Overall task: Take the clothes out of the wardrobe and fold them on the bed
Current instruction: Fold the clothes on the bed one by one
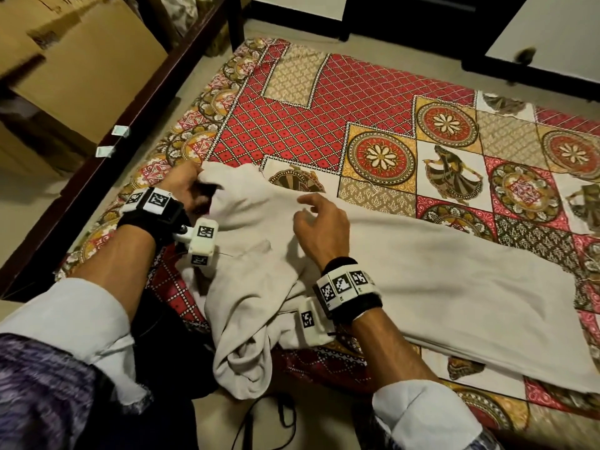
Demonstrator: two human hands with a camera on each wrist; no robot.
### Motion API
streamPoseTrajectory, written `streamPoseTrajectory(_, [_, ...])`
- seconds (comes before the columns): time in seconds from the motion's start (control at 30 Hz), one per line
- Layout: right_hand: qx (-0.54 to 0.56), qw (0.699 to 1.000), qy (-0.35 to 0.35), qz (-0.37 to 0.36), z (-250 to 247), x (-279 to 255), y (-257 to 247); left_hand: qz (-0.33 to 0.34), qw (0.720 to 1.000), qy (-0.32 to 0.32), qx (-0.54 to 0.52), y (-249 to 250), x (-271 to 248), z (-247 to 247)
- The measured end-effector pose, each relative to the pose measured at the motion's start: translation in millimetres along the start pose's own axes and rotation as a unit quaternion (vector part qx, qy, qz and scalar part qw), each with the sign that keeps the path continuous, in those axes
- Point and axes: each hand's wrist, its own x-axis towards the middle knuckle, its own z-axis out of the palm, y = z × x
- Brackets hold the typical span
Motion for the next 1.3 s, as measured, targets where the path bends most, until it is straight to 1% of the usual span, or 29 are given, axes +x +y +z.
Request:
streamPoseTrajectory(0.03, [-0.027, 1.000, -0.001, 0.004, -2, 4, 7, 0.020, 0.999, 0.039, 0.027, -2, 6, -3])
streamPoseTrajectory(0.07, [-0.050, 0.999, -0.003, 0.004, -4, 8, 13, 0.058, 0.991, 0.085, 0.081, -3, 13, -5])
streamPoseTrajectory(0.1, [-0.067, 0.998, -0.002, 0.002, -6, 11, 19, 0.118, 0.973, 0.122, 0.153, -4, 16, -6])
streamPoseTrajectory(0.13, [-0.082, 0.997, 0.006, -0.001, -8, 13, 23, 0.193, 0.948, 0.145, 0.210, -3, 14, -5])
streamPoseTrajectory(0.17, [-0.092, 0.996, 0.022, -0.006, -11, 16, 27, 0.280, 0.916, 0.143, 0.251, 0, 7, 0])
streamPoseTrajectory(0.2, [-0.098, 0.994, 0.040, -0.012, -14, 19, 29, 0.359, 0.885, 0.115, 0.272, 2, 2, 7])
streamPoseTrajectory(0.23, [-0.103, 0.993, 0.056, -0.018, -17, 23, 31, 0.423, 0.856, 0.066, 0.291, 4, -4, 16])
streamPoseTrajectory(0.27, [-0.107, 0.992, 0.069, -0.021, -20, 28, 32, 0.459, 0.828, 0.000, 0.322, 3, -8, 28])
streamPoseTrajectory(0.3, [-0.113, 0.991, 0.074, -0.024, -23, 34, 33, 0.470, 0.796, -0.067, 0.374, 1, -7, 40])
streamPoseTrajectory(0.33, [-0.123, 0.989, 0.072, -0.029, -24, 40, 35, 0.468, 0.760, -0.120, 0.435, -4, -7, 54])
streamPoseTrajectory(0.37, [-0.132, 0.989, 0.059, -0.041, -24, 46, 37, 0.458, 0.721, -0.155, 0.496, -9, -5, 64])
streamPoseTrajectory(0.4, [-0.143, 0.988, 0.036, -0.056, -24, 50, 38, 0.446, 0.687, -0.172, 0.547, -14, -2, 71])
streamPoseTrajectory(0.43, [-0.155, 0.985, 0.006, -0.074, -23, 52, 40, 0.427, 0.668, -0.182, 0.582, -15, 0, 74])
streamPoseTrajectory(0.47, [-0.173, 0.980, -0.025, -0.090, -22, 54, 43, 0.406, 0.663, -0.185, 0.601, -15, 2, 74])
streamPoseTrajectory(0.5, [-0.195, 0.974, -0.056, -0.098, -22, 56, 47, 0.387, 0.670, -0.191, 0.604, -14, 5, 72])
streamPoseTrajectory(0.57, [-0.231, 0.963, -0.106, -0.092, -23, 58, 53, 0.347, 0.683, -0.197, 0.612, -8, 6, 66])
streamPoseTrajectory(0.6, [-0.237, 0.961, -0.117, -0.086, -24, 58, 56, 0.328, 0.682, -0.195, 0.624, -6, 6, 63])
streamPoseTrajectory(0.7, [-0.233, 0.961, -0.125, -0.086, -27, 60, 59, 0.319, 0.655, -0.184, 0.660, -10, 9, 61])
streamPoseTrajectory(0.73, [-0.229, 0.961, -0.129, -0.088, -27, 60, 58, 0.319, 0.658, -0.183, 0.657, -12, 9, 61])
streamPoseTrajectory(0.8, [-0.218, 0.965, -0.112, -0.097, -28, 60, 57, 0.329, 0.676, -0.173, 0.637, -13, 9, 60])
streamPoseTrajectory(0.9, [-0.187, 0.974, -0.024, -0.128, -29, 61, 56, 0.324, 0.717, -0.168, 0.594, -10, 10, 49])
streamPoseTrajectory(0.97, [-0.175, 0.974, 0.013, -0.141, -27, 62, 52, 0.319, 0.743, -0.162, 0.566, -10, 10, 45])
streamPoseTrajectory(1.0, [-0.173, 0.974, 0.015, -0.143, -24, 63, 50, 0.325, 0.746, -0.155, 0.561, -11, 9, 45])
streamPoseTrajectory(1.03, [-0.175, 0.973, 0.008, -0.147, -22, 64, 47, 0.337, 0.742, -0.148, 0.561, -13, 10, 46])
streamPoseTrajectory(1.1, [-0.189, 0.970, -0.023, -0.153, -15, 65, 43, 0.364, 0.726, -0.144, 0.565, -16, 11, 49])
streamPoseTrajectory(1.13, [-0.197, 0.968, -0.043, -0.152, -12, 65, 42, 0.376, 0.724, -0.139, 0.562, -17, 12, 49])
streamPoseTrajectory(1.2, [-0.220, 0.963, -0.066, -0.144, -6, 66, 43, 0.394, 0.728, -0.118, 0.548, -18, 14, 49])
streamPoseTrajectory(1.3, [-0.242, 0.958, -0.047, -0.145, -4, 67, 44, 0.426, 0.729, -0.078, 0.529, -19, 16, 51])
